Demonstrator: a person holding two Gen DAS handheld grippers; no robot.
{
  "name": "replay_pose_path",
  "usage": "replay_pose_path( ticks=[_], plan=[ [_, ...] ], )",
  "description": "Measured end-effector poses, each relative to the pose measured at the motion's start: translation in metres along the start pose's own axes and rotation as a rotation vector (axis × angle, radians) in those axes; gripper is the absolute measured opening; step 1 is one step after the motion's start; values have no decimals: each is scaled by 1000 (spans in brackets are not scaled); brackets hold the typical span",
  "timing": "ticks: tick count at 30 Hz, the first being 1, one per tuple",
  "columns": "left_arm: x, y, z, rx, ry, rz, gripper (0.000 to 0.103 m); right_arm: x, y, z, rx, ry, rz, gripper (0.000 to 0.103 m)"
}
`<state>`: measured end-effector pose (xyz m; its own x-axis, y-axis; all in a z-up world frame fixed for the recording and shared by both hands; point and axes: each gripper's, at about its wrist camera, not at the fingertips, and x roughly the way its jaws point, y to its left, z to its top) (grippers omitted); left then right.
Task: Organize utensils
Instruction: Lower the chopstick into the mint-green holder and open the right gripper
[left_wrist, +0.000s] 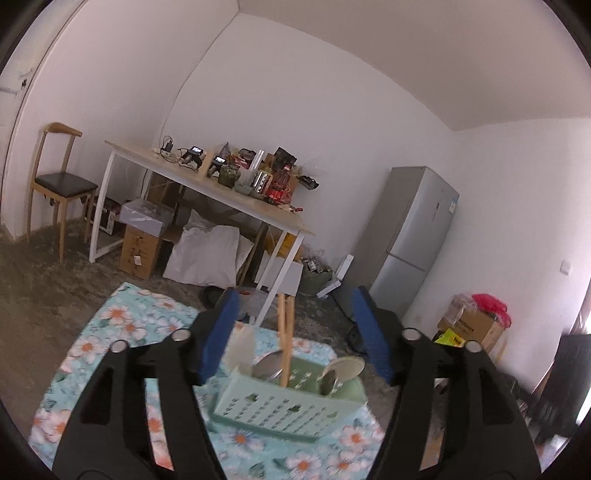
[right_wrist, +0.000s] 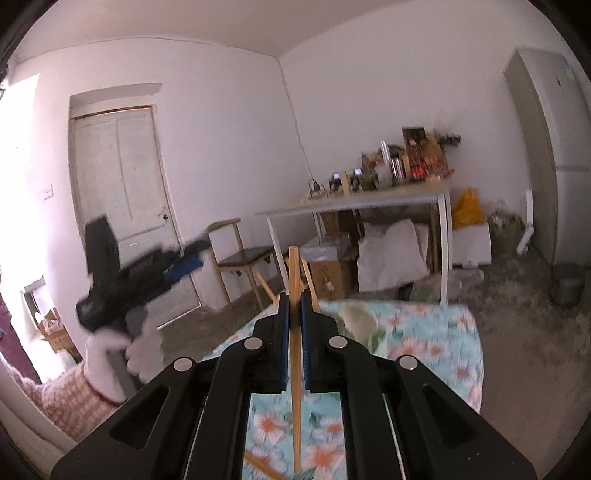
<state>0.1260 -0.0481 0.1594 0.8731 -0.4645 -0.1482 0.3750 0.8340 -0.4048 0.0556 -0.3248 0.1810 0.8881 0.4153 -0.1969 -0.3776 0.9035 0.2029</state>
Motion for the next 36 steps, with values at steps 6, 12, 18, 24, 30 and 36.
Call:
replay_pose_path(
  ticks=[6, 12, 18, 24, 30, 36],
  plan=[
    [-28, 13, -26, 134, 51, 118, 85, 7, 16, 52, -92, -101, 44, 6],
    [-50, 37, -61, 206, 139, 262, 92, 34, 24, 92, -131, -169, 56, 6],
    [-61, 58, -90, 224, 208, 349, 93, 75, 20, 104, -130, -172, 27, 6],
    [-59, 58, -109, 238, 254, 335, 93, 126, -1, 86, -76, -92, -10, 6],
    [-49, 48, -123, 266, 299, 271, 93, 166, -37, 50, 17, 19, -63, 6],
    [-45, 42, -134, 290, 325, 253, 93, 183, -63, 18, 104, 192, -91, 11]
  ],
)
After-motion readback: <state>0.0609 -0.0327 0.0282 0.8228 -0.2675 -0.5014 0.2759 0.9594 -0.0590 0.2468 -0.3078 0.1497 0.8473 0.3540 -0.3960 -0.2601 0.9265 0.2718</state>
